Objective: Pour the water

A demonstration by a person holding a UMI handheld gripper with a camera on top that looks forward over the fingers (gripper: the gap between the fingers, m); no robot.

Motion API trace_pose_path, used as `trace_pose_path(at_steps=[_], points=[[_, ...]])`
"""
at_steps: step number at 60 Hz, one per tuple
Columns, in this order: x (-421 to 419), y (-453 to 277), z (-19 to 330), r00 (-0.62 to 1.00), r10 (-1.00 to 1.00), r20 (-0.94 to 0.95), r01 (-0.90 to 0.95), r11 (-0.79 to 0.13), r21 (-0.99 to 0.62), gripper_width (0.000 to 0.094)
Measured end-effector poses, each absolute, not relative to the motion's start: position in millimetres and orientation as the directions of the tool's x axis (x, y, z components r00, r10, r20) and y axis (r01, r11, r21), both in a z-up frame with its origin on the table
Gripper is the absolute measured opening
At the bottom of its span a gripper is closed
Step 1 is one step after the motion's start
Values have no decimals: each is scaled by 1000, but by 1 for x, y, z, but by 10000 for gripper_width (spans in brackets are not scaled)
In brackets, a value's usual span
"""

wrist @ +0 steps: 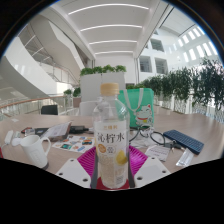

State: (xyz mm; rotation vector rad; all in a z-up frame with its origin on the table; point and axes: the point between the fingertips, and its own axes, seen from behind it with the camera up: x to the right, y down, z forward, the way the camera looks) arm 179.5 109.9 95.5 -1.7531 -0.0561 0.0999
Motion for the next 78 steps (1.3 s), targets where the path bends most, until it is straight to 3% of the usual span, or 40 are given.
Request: trace_pose_path(at_steps=[3, 5, 16, 24, 27, 33, 45, 60, 78], points=[[178, 110, 79, 993, 110, -37, -14, -209, -978, 446], [177, 107, 83, 993, 111, -34, -15, -165, -986, 450], [178, 108, 81, 993, 108, -47, -31, -142, -989, 453], [176, 101, 79, 992, 117, -42, -16, -215, -977, 530], [177, 91, 77, 992, 116, -42, -8, -283, -959, 586], [181, 62, 94, 992, 123, -13, 25, -306, -952, 857], [175, -17, 135, 997, 75, -16, 10, -331, -944, 836], [142, -145, 213, 998, -31, -62, -69, -317, -946, 840], [81, -270, 270, 996, -75, -51, -74, -345, -936, 830]])
